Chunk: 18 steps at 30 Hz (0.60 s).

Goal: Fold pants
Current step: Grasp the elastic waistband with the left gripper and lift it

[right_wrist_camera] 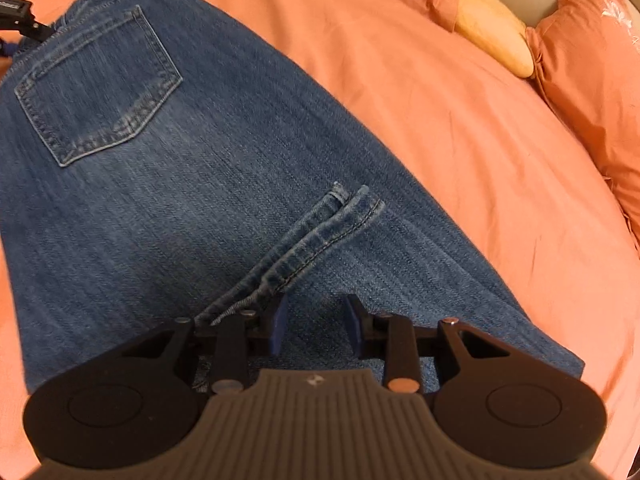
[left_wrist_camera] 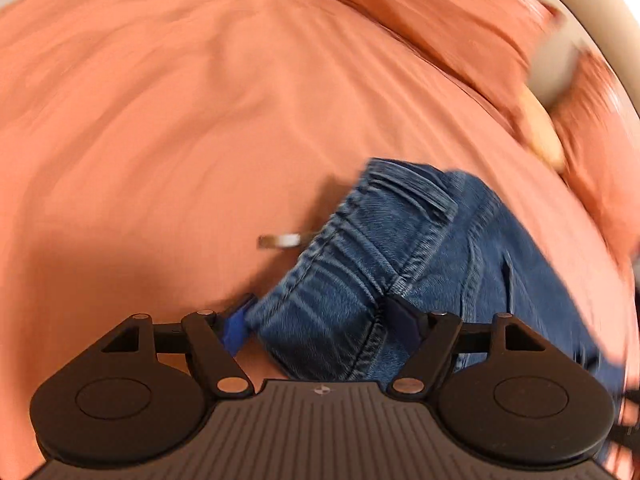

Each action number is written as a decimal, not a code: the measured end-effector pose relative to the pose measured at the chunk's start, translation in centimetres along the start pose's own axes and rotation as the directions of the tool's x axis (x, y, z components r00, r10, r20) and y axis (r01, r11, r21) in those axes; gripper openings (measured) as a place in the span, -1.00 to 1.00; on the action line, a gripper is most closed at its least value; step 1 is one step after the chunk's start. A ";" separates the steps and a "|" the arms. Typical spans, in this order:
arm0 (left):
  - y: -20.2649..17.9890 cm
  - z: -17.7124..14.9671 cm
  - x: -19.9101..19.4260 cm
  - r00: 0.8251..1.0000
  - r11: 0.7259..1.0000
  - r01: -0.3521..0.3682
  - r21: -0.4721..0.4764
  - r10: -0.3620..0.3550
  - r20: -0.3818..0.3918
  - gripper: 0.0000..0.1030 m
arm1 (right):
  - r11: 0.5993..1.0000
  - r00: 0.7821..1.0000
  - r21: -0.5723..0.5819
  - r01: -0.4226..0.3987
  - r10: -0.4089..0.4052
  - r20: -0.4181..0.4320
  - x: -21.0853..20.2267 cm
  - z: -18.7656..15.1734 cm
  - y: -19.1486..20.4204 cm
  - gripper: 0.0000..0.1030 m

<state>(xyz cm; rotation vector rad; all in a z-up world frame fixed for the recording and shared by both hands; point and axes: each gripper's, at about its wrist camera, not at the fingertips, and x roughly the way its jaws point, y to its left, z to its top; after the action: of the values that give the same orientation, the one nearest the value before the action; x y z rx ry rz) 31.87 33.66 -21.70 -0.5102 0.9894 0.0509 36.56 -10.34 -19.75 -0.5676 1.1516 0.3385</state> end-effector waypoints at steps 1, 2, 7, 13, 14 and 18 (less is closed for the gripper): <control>0.2 0.5 -0.1 0.999 0.998 0.030 0.058 -0.028 -0.026 0.64 | 1.000 1.000 0.001 -0.002 0.002 -0.001 0.2 0.1 -0.1 -0.45; 0.5 1.1 -0.3 0.997 0.993 0.058 0.100 -0.053 -0.058 0.65 | 1.000 1.000 0.001 -0.004 0.004 -0.001 0.3 0.2 -0.1 -0.45; 1.7 5.2 -2.0 0.992 0.984 0.113 0.136 -0.102 -0.079 0.76 | 1.000 1.000 -0.006 -0.021 0.021 -0.004 0.5 0.2 -0.4 -0.45; -0.8 7.4 1.3 0.978 0.956 0.114 0.269 -0.060 -0.199 0.80 | 0.999 0.999 -0.008 -0.031 0.031 -0.013 0.8 0.3 -0.7 -0.45; -1.0 7.3 2.2 0.975 0.955 0.102 0.279 -0.040 -0.219 0.80 | 0.999 0.999 -0.008 -0.032 0.032 -0.014 0.8 0.3 -0.7 -0.45; -0.5 6.8 4.3 0.964 0.957 0.111 0.267 -0.039 -0.262 0.91 | 0.999 0.999 -0.006 -0.038 0.038 -0.014 1.0 0.3 -0.9 -0.45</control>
<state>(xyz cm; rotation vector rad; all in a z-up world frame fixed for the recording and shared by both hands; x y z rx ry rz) 39.75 35.40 -21.97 -0.2966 1.2055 -0.2266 37.59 -10.93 -20.39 -0.5545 1.1764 0.3716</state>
